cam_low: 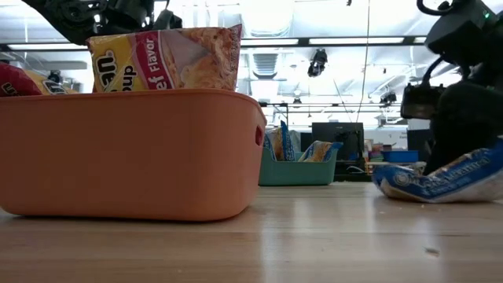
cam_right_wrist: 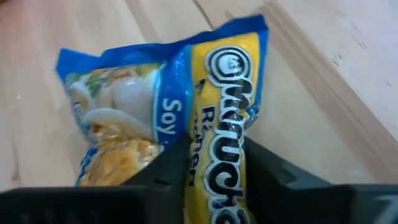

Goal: Sort Maruchan noodles
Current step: Put the blue noodle pack into the green bin

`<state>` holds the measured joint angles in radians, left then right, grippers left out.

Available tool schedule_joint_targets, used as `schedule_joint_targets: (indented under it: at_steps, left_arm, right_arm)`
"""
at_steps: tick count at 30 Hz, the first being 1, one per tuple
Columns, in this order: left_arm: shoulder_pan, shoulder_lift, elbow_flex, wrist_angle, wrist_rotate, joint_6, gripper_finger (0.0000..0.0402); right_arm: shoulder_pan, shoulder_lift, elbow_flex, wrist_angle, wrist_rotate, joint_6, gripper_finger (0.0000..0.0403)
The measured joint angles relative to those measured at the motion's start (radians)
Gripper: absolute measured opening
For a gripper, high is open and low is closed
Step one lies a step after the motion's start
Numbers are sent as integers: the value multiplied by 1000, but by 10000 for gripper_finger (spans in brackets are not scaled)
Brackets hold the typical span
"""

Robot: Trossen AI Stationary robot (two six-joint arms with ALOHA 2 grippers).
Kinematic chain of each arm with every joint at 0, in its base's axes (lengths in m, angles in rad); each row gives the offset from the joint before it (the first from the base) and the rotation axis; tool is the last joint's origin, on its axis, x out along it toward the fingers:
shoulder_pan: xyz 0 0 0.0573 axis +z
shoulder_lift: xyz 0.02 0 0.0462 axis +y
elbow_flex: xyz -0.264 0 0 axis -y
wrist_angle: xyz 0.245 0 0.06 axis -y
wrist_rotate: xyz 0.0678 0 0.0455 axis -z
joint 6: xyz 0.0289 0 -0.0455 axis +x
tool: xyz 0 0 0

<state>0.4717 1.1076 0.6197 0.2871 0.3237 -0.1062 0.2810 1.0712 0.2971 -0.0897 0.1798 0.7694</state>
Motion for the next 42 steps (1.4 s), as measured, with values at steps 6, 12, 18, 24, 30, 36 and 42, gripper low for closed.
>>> schedule_joint_targets:
  at_steps: [6,12,18,24,30,36,42]
  left_arm:
    - [0,0,0,1,0,4,39]
    - [0,0,1,37,0,14,39]
    - [1,-1,1,141,0,16,39]
    - [2,-10,1,321,0,37,39]
    - [4,-31,1,396,-16,135,39]
    - [4,-44,1,399,-156,242,39]
    - [6,-46,1,366,-221,290,39]
  right_arm:
    - [0,-3,36,-5,0,-19,47]
    - [0,-3,111,-6,36,-70,42]
    - [-2,-3,255,-10,213,-234,38]
    - [-37,-4,441,-59,478,-439,37]
    - [-154,-4,582,-129,674,-544,37]
    - [-339,63,673,-143,678,-545,37]
    - [-482,218,790,-160,635,-603,37]
